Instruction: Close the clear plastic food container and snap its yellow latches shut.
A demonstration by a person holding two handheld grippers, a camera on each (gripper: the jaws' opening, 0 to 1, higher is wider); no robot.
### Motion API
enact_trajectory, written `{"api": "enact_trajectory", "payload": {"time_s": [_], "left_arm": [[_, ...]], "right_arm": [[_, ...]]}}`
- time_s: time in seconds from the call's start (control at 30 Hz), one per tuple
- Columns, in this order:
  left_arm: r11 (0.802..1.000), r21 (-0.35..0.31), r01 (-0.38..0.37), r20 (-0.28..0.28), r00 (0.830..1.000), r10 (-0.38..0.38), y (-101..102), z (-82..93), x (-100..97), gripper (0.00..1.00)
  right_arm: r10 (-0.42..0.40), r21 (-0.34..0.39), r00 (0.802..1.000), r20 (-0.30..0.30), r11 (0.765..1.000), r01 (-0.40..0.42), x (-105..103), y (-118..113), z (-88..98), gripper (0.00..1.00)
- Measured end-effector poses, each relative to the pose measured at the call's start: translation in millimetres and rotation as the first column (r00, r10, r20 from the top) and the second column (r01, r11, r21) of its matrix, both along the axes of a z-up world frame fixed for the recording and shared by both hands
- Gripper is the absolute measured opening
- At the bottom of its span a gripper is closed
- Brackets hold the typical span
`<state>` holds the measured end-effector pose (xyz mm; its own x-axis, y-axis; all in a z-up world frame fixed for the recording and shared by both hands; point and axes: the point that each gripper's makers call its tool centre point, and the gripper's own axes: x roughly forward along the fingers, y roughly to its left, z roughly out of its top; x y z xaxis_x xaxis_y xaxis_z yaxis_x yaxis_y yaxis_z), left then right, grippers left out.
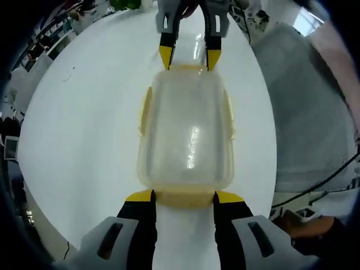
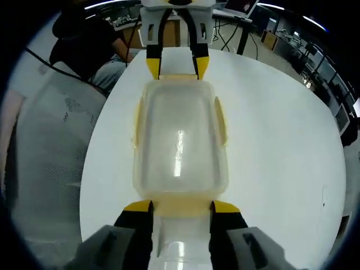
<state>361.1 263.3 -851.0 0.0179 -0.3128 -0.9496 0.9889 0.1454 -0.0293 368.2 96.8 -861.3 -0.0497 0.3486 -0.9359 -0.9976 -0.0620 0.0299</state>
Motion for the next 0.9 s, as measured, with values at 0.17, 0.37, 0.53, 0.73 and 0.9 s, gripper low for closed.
{"api": "enact_trajectory", "payload": {"time_s": [0.17,0.37,0.53,0.73,0.9], "left_arm": [[1.000,-0.005,-0.008,-0.006,1.000,0.008,-6,10.7,-5.8,0.37],[1.000,-0.003,-0.009,0.006,1.000,0.009,-14,22.2,-8.7,0.37],[1.000,0.003,-0.009,0.014,1.000,0.009,-19,30.4,-7.4,0.37],[1.000,-0.012,-0.002,0.039,0.999,0.003,-31,41.3,-4.9,0.37],[1.000,-0.010,0.003,0.053,0.999,-0.002,-42,45.9,-1.8,0.37]], "right_arm": [[0.003,-0.003,1.000,0.000,1.000,-0.003,-5,-5,8.3,0.36],[0.004,-0.007,1.000,0.006,1.000,-0.004,-7,-13,17.9,0.36],[0.000,0.003,1.000,0.011,1.000,0.000,-6,-18,28.5,0.36],[-0.010,-0.001,1.000,0.008,1.000,0.010,-3,-30,35.6,0.36],[-0.015,-0.007,0.999,0.032,1.000,0.015,0,-39,41.3,0.36]]}}
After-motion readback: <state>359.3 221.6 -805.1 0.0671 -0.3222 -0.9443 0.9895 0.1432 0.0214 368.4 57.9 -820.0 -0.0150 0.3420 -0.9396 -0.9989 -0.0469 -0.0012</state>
